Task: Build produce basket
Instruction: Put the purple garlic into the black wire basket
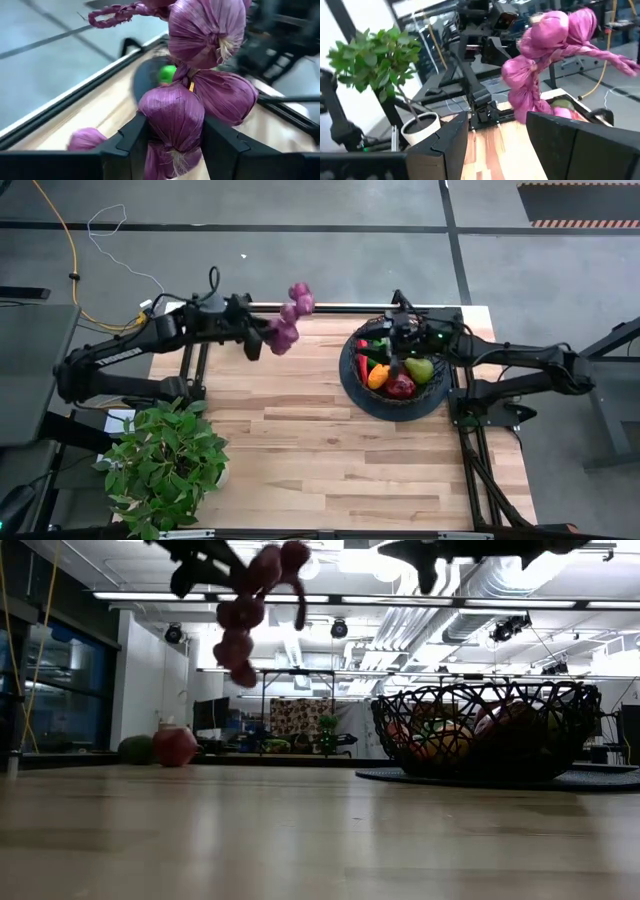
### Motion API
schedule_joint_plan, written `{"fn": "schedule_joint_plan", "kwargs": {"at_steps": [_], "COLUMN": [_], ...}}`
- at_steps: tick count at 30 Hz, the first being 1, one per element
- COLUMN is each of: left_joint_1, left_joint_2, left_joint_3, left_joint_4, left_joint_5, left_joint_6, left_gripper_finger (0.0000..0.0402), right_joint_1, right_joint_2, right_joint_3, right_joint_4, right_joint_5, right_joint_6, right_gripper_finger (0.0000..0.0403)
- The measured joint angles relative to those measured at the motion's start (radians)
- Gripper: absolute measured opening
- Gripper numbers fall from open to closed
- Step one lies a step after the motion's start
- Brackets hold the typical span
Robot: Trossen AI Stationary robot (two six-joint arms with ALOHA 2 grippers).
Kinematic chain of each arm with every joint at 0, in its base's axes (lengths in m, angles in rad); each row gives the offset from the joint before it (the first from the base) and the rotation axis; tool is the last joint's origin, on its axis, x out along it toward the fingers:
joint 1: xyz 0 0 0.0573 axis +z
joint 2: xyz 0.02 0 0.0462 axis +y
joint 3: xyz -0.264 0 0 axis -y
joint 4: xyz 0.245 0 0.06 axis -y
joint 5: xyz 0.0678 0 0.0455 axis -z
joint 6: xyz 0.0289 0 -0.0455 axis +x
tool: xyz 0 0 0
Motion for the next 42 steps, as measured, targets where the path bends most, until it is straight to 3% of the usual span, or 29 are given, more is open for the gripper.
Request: {"fn": "schedule_joint_plan", "kwargs": {"at_steps": [7, 13, 19, 26, 33, 38, 42], "left_joint_1": [-0.133, -0.183, -0.200, -0.207, -0.207, -0.207, -0.208], "left_joint_2": [0.000, 0.000, 0.005, 0.006, 0.010, 0.017, 0.019], "left_joint_3": [0.000, 0.000, 0.000, 0.000, 0.000, 0.000, 0.000], "left_joint_4": [0.086, 0.178, 0.183, 0.182, 0.188, 0.192, 0.189], "left_joint_5": [0.047, 0.158, 0.195, 0.195, 0.190, 0.199, 0.198], "left_joint_6": [-0.014, -0.068, -0.096, -0.119, -0.130, -0.138, -0.145], "left_gripper_finger": [0.0142, 0.0142, 0.0142, 0.0142, 0.0142, 0.0142, 0.0142], "right_joint_1": [0.006, 0.015, 0.049, 0.084, 0.129, 0.150, 0.157], "right_joint_2": [0.112, 0.162, 0.204, 0.205, 0.232, 0.279, 0.294], "right_joint_3": [0.168, 0.302, 0.408, 0.433, 0.434, 0.434, 0.434], "right_joint_4": [-0.069, -0.248, -0.385, -0.396, -0.396, -0.326, -0.279], "right_joint_5": [0.000, 0.003, 0.165, 0.305, 0.290, 0.397, 0.411], "right_joint_6": [-0.010, -0.144, -0.352, -0.496, -0.563, -0.576, -0.576], "right_gripper_finger": [0.0183, 0.0183, 0.0183, 0.0183, 0.0183, 0.0183, 0.0183]}}
